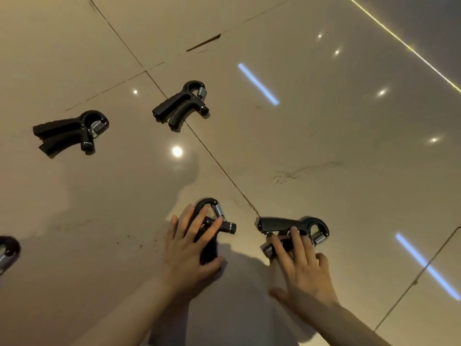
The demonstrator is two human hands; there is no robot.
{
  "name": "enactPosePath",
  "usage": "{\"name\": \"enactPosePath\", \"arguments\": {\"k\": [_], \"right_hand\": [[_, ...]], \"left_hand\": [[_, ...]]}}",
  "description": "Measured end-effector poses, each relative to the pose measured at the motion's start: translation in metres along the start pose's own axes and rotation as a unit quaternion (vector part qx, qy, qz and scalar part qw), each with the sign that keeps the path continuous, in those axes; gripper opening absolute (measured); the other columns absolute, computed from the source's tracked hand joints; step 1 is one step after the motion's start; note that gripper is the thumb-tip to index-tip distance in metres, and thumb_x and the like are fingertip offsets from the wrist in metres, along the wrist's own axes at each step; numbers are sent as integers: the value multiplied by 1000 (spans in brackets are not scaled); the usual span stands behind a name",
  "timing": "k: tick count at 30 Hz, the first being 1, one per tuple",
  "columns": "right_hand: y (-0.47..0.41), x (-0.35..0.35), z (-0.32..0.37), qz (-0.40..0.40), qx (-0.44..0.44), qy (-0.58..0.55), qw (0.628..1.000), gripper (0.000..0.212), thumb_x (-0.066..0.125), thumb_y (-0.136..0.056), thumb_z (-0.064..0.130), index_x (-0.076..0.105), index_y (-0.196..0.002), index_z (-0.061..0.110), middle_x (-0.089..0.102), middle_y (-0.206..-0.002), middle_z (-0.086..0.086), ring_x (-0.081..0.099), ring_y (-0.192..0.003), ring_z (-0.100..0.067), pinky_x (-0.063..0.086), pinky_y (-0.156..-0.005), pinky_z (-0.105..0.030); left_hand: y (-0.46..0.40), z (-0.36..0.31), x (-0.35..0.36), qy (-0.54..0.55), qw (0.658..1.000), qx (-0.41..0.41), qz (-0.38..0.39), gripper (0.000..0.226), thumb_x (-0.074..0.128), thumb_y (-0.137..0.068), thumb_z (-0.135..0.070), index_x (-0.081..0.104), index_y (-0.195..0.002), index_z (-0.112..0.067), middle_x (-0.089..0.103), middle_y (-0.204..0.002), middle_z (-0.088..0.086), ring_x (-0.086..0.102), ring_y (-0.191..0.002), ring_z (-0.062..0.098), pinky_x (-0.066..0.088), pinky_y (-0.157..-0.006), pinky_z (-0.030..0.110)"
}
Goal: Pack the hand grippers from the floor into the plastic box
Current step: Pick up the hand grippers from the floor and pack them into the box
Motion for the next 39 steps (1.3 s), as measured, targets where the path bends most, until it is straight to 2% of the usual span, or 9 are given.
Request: {"name": "enactPosePath", "arguments": {"k": [7,11,15,18,25,31,35,37,39], "right_hand": [[-8,-21,5,-43,-9,14,999,96,79,-31,64,58,-116,24,59,-116,-19,59,-102,-38,50,-70,-51],[-28,-34,0,-82,-66,11,994,108,77,-42,64,40,-135,25,48,-134,-13,48,-122,-35,41,-93,-59],[-49,-28,4,-36,-145,-8,989,119,64,-60,75,-11,-144,37,4,-157,-2,10,-140,-31,7,-110,-62],[-52,-20,3,-43,-149,-31,987,119,61,-63,76,-27,-136,42,-6,-159,-1,0,-143,-32,-2,-111,-60],[-50,-24,-4,-24,-168,-30,985,113,61,-74,65,-26,-141,38,-16,-158,-2,-10,-143,-29,-4,-112,-56],[-41,-40,-1,-123,-195,-41,972,96,73,-59,56,35,-138,16,50,-133,-6,51,-117,-34,43,-93,-49],[-24,-77,-19,-257,-113,-229,932,77,68,-66,55,39,-125,14,46,-116,-3,52,-91,-16,49,-73,-28],[-13,-89,-30,-299,-68,-289,907,80,77,-66,50,38,-127,17,38,-118,1,44,-90,-4,43,-68,-13],[-5,-93,-35,-320,-28,-299,899,70,76,-67,48,45,-121,16,36,-116,3,43,-93,-5,38,-69,-11]], "left_hand": [[8,-19,7,39,995,-86,-28,75,28,-85,-74,23,-147,-32,12,-157,7,3,-145,34,8,-112,53],[13,-26,-18,0,987,146,-66,75,47,-80,-70,40,-140,-27,28,-152,7,17,-142,36,15,-105,69],[4,-10,-23,-218,879,414,94,80,57,-75,-64,30,-145,-34,33,-150,2,29,-138,30,19,-107,67],[-7,-15,-25,-273,822,478,145,88,75,-68,-38,30,-144,-34,39,-147,1,41,-132,30,25,-106,57],[-18,-33,-22,-275,786,522,185,77,73,-67,-32,39,-135,-34,35,-145,2,38,-131,32,22,-107,57],[-20,-52,-32,-220,822,497,172,43,65,-71,-20,53,-112,-27,51,-124,3,55,-110,28,40,-101,52],[-34,-65,-57,-95,906,406,68,50,61,-70,-49,57,-114,-26,47,-126,8,55,-105,25,48,-88,36],[-39,-63,-73,64,963,259,25,64,60,-65,-65,51,-119,-31,35,-130,3,49,-107,21,46,-87,30],[-38,-58,-81,189,975,119,-6,70,66,-56,-69,52,-117,-36,27,-129,-7,46,-109,12,41,-91,24]]}}
Point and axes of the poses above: each hand's wrist, its own y-axis away from the middle knuckle, its own x-axis out of the palm, z = x × y, the point moved 4 cm from there along -y, towards the middle knuckle
